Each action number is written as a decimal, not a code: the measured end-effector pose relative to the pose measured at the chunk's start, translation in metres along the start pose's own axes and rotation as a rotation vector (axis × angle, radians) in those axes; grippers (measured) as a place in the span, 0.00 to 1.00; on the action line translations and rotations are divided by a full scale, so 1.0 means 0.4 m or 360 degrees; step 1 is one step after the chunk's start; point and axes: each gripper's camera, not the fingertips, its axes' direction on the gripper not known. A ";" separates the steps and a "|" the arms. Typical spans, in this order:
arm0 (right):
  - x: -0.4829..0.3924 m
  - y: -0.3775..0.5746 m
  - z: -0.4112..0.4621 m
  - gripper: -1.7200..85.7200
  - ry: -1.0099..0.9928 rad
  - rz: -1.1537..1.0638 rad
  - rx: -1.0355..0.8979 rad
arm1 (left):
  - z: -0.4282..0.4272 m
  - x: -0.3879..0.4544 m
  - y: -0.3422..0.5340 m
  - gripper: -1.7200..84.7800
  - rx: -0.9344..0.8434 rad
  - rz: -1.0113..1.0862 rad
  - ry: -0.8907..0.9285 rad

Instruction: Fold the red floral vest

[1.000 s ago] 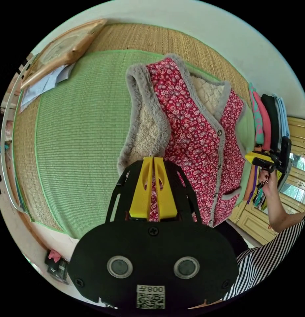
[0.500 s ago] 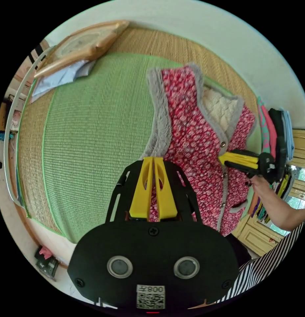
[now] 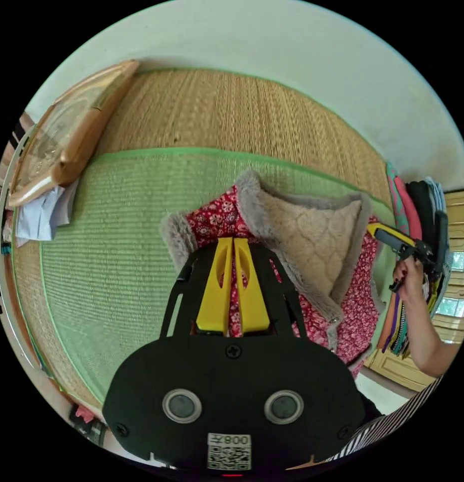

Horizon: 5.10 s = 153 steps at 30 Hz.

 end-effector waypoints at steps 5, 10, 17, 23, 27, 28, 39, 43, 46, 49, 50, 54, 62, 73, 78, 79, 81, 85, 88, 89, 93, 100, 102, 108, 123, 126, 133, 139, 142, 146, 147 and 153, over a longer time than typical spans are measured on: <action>0.018 -0.026 0.043 0.02 -0.0014 0.0011 -0.0072 | -0.017 -0.006 -0.010 0.02 0.0043 0.0039 -0.0006; 0.008 -0.001 -0.032 0.02 -0.0032 -0.0018 0.0067 | -0.078 -0.001 0.010 0.02 0.0167 0.0082 0.0051; 0.035 -0.036 0.019 0.02 -0.0060 0.0027 -0.0013 | -0.038 -0.053 -0.007 0.02 0.0090 -0.0094 0.0190; 0.044 -0.014 -0.062 0.02 -0.0103 0.0029 0.0139 | -0.099 -0.033 0.019 0.02 0.0328 0.0005 0.0172; 0.065 -0.033 0.008 0.02 -0.0111 0.0061 -0.0010 | -0.015 -0.045 -0.034 0.02 0.0090 -0.0039 0.0109; 0.079 -0.032 0.002 0.02 -0.0165 0.0094 -0.0003 | -0.016 -0.052 -0.034 0.02 0.0134 -0.0066 0.0143; 0.043 0.185 -0.007 0.02 -0.0141 -0.0084 -0.0268 | 0.036 -0.038 0.140 0.02 -0.0019 -0.0008 0.0288; 0.074 0.184 -0.055 0.02 -0.0295 0.0004 -0.0158 | -0.035 -0.071 0.180 0.02 0.0174 -0.0126 0.0488; 0.049 0.248 -0.116 0.02 -0.0374 -0.0087 -0.0137 | -0.082 -0.054 0.267 0.02 0.0128 -0.0095 0.0344; 0.038 0.347 -0.101 0.02 -0.0347 -0.0096 -0.0303 | -0.045 -0.050 0.342 0.02 -0.0081 -0.0156 0.0218; 0.040 0.364 -0.087 0.02 -0.0353 -0.0080 -0.0361 | -0.007 -0.055 0.355 0.02 -0.0198 -0.0179 0.0177; 0.074 0.414 -0.018 0.02 -0.0365 0.0022 -0.0486 | 0.064 -0.071 0.346 0.02 -0.0282 -0.0232 0.0216; 0.099 0.397 -0.038 0.02 -0.0242 -0.0020 -0.0504 | 0.068 0.002 0.291 0.02 -0.0231 -0.0178 0.0115; 0.119 0.410 -0.120 0.02 -0.0338 0.0037 -0.0392 | -0.038 0.056 0.342 0.02 -0.0149 -0.0200 0.0164; 0.065 0.531 -0.177 0.02 -0.0410 0.0081 -0.0425 | 0.006 0.066 0.421 0.02 -0.0444 -0.0328 0.0026; 0.056 0.562 -0.170 0.02 -0.0427 0.0102 -0.0470 | 0.041 0.064 0.423 0.02 -0.0537 -0.0324 0.0004; 0.039 0.601 -0.135 0.02 -0.0360 0.0073 -0.0606 | 0.069 0.055 0.408 0.02 -0.0576 -0.0363 0.0041; 0.032 0.636 -0.055 0.02 -0.0236 0.0052 -0.0742 | 0.077 0.085 0.344 0.02 -0.0729 -0.0279 -0.0036; 0.005 0.615 -0.048 0.02 -0.0159 -0.0042 -0.0802 | 0.072 0.113 0.311 0.02 -0.0803 -0.0237 -0.0100; -0.004 0.615 -0.049 0.02 -0.0132 -0.0074 -0.0800 | 0.069 0.118 0.298 0.02 -0.0831 -0.0251 -0.0106; -0.038 0.612 -0.059 0.02 -0.0033 -0.0184 -0.0812 | 0.042 0.135 0.263 0.02 -0.0875 -0.0262 -0.0093; -0.045 0.591 -0.174 0.02 -0.0229 0.0004 -0.0661 | -0.041 0.210 0.230 0.02 -0.0800 -0.0162 0.0126; -0.073 0.604 -0.177 0.02 -0.0266 -0.0047 -0.0657 | -0.023 0.240 0.236 0.02 -0.0857 -0.0125 0.0173; -0.111 0.632 -0.066 0.02 -0.0318 -0.0001 -0.0887 | 0.054 0.281 0.234 0.02 -0.1085 -0.0119 0.0168; -0.016 0.309 -0.313 0.07 -0.0371 0.0038 -0.0207 | -0.220 0.248 -0.258 0.09 -0.0286 0.0244 0.0326; 0.015 0.179 -0.339 0.10 -0.0306 0.0015 -0.0098 | -0.240 0.261 -0.366 0.13 -0.0285 0.0333 0.0213; 0.025 -0.043 -0.298 0.14 -0.0143 -0.0157 -0.0243 | -0.230 0.312 -0.522 0.17 -0.0429 0.0486 0.0038; -0.015 -0.103 -0.218 0.14 -0.0101 -0.0245 -0.0442 | -0.152 0.377 -0.552 0.16 -0.0701 0.0618 -0.0049; -0.041 -0.103 -0.181 0.13 -0.0025 -0.0269 -0.0535 | -0.136 0.415 -0.542 0.14 -0.0726 0.0645 -0.0145; -0.066 -0.105 -0.174 0.11 0.0039 -0.0285 -0.0587 | -0.150 0.463 -0.516 0.10 -0.0734 0.0711 -0.0183; -0.073 -0.105 -0.172 0.09 0.0046 -0.0297 -0.0622 | -0.154 0.467 -0.511 0.09 -0.0733 0.0714 -0.0184; -0.103 -0.085 -0.210 0.06 0.0025 -0.0295 -0.0618 | -0.233 0.508 -0.458 0.07 -0.0620 0.0689 -0.0212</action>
